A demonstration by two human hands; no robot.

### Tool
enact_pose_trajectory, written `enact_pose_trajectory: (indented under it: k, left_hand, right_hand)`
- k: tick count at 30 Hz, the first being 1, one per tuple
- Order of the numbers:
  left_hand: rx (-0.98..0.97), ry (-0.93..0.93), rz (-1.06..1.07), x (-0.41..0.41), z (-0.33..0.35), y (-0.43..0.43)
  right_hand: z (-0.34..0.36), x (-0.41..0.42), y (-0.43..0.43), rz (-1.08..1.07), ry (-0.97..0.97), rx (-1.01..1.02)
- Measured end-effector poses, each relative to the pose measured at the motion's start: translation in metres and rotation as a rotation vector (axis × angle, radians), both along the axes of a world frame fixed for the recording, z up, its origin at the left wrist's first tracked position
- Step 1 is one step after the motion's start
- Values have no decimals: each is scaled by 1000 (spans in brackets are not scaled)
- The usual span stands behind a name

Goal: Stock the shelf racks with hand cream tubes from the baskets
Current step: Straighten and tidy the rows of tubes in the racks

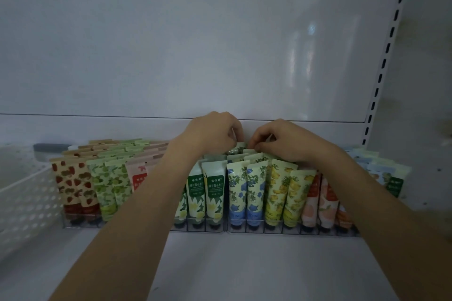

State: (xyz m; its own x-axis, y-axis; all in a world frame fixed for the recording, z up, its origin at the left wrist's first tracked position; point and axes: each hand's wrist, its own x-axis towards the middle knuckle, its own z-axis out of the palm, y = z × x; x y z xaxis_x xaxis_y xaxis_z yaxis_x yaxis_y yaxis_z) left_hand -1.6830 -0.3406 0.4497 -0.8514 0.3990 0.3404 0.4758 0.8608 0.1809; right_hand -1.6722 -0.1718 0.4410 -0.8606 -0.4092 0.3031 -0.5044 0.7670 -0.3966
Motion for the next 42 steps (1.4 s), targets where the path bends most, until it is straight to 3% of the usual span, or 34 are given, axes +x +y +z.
enact_pose_trajectory:
  k: [11,25,33,42]
  left_hand:
    - [14,-81,-7,1,-3,2]
    - [6,-139,-98,-6,-1,-3]
    - [122,-39,-103,-19,-4,-10]
    - [26,-1,-14,-16,-7,-4]
  right_hand:
    - [0,1,-1,-11,2,9]
    - [46,6,6,-55,169,-7]
    - [13,-11,-9,-142,82,56]
    - [9,-14,-19,-200,25,173]
